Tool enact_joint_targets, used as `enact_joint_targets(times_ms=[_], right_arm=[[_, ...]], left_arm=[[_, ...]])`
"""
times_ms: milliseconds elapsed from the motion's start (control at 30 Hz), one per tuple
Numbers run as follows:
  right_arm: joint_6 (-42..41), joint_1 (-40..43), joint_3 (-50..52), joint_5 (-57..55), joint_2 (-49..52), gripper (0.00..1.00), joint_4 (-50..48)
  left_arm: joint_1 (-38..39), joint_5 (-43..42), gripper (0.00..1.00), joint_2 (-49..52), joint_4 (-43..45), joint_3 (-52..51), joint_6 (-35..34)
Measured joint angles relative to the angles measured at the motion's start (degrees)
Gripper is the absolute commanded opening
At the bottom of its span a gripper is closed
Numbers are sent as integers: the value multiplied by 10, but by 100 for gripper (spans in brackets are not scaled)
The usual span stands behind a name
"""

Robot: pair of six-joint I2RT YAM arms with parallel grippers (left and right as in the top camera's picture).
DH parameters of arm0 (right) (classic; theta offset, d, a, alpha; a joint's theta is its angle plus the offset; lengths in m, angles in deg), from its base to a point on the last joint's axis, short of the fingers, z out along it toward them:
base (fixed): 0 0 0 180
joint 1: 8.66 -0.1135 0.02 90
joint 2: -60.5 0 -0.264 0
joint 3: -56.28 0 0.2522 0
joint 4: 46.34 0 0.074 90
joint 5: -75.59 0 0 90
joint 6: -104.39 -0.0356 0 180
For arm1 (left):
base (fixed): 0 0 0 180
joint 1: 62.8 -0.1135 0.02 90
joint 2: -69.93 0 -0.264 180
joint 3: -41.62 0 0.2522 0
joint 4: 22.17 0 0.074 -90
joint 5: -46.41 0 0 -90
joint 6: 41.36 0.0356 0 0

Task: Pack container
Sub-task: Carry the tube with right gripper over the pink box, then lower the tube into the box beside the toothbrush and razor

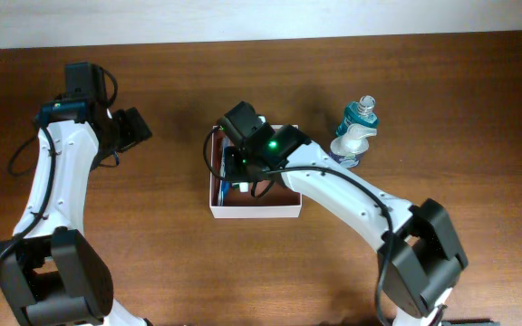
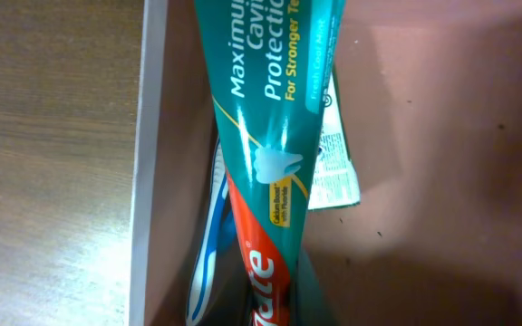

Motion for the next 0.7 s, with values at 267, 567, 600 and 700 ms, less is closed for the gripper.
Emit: enact_joint_targets(times_ms=[267,567,600,700], right_arm=[[0,-8,0,2,24,4,-22],[0,-9,0,4,53,4,-22],[0,-9,0,4,55,4,-22],[0,-9,0,6,57,4,-24]], left_arm=[[0,0,99,0,0,0,0],[0,0,99,0,0,0,0],[0,0,99,0,0,0,0],[0,0,99,0,0,0,0]])
